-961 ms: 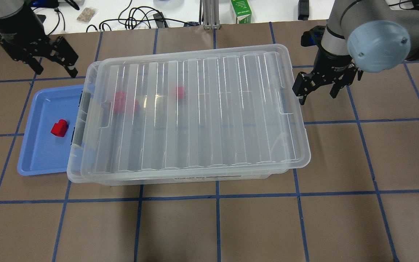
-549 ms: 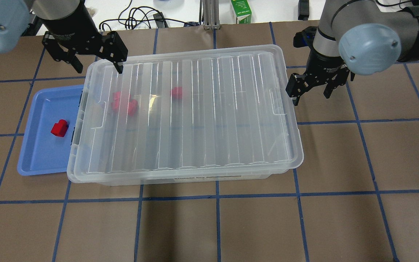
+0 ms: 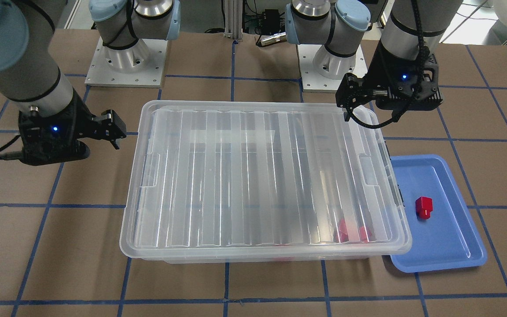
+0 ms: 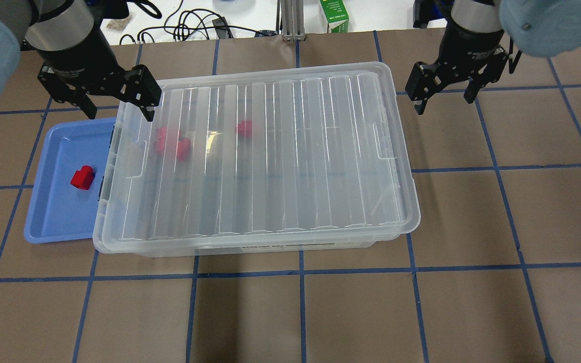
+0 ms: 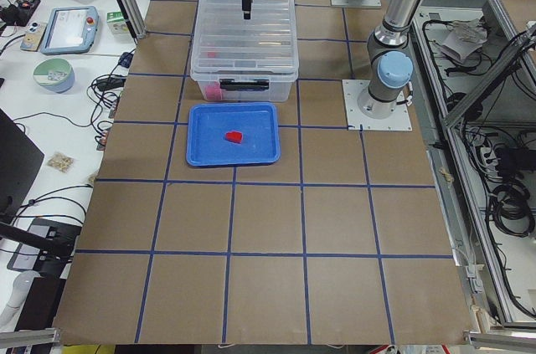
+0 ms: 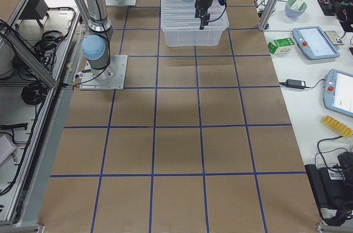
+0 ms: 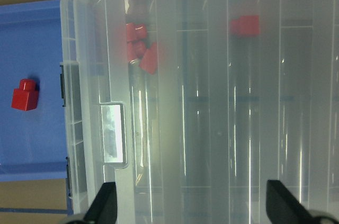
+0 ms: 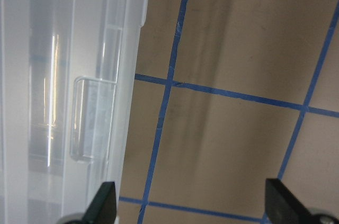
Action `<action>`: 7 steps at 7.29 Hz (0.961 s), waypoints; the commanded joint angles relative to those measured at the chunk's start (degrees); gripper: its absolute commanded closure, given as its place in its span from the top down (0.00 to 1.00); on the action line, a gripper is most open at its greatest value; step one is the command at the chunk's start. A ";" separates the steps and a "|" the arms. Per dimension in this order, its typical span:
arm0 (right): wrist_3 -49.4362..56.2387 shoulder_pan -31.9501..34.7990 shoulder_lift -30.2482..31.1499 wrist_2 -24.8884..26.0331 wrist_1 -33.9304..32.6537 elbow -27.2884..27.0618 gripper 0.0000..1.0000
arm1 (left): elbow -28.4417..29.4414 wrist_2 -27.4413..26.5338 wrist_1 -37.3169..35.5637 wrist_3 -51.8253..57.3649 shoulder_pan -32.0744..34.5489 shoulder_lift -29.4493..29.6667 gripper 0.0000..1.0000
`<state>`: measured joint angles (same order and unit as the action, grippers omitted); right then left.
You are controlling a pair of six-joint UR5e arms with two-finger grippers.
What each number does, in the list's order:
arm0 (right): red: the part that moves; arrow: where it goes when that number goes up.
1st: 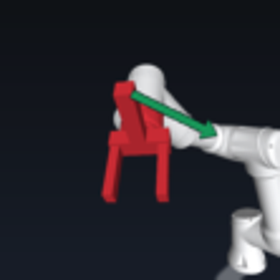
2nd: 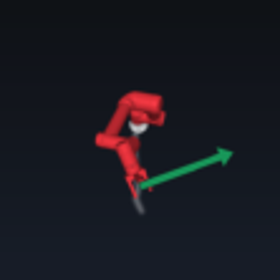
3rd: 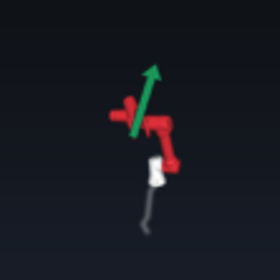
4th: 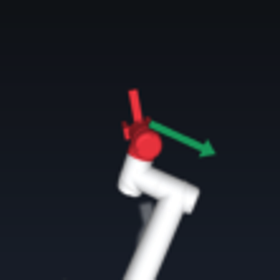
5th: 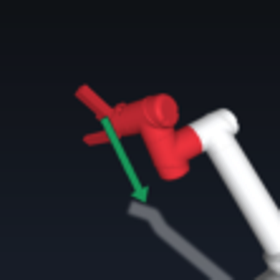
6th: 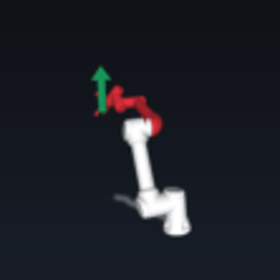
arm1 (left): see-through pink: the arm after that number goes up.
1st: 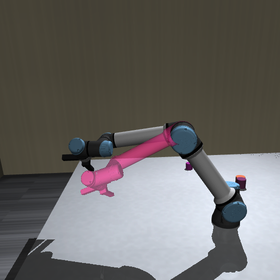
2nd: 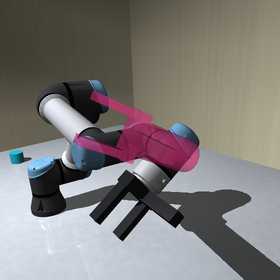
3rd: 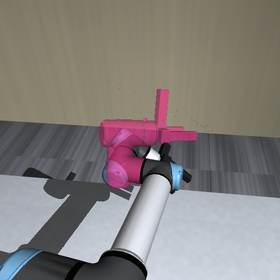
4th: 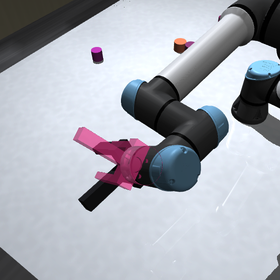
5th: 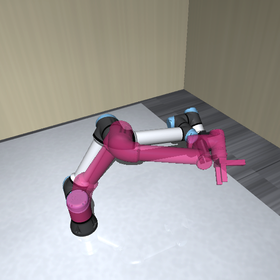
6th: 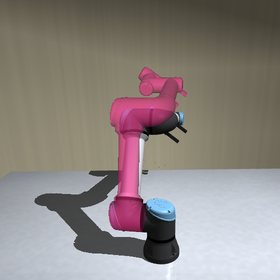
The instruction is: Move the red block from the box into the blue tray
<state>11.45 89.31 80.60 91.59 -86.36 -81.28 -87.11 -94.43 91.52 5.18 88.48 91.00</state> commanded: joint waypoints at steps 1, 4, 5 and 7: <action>-10.07 5.84 2.46 0.34 4.71 6.65 1.00 | -0.26 0.04 0.42 1.06 -0.51 -0.30 1.00; -12.86 7.11 2.54 -0.27 4.18 3.43 1.00 | -0.08 -0.76 0.33 1.33 -0.51 -0.47 1.00; -12.86 7.11 2.98 -0.36 4.18 3.32 1.00 | -0.17 -1.10 0.33 1.50 -0.51 -0.73 1.00; -12.86 6.93 3.08 -0.36 4.36 3.32 1.00 | 0.18 -1.11 0.33 1.50 -0.51 -0.74 1.00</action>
<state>-1.38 96.37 83.58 91.25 -82.10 -77.87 -87.10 -95.50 91.88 6.67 87.98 90.27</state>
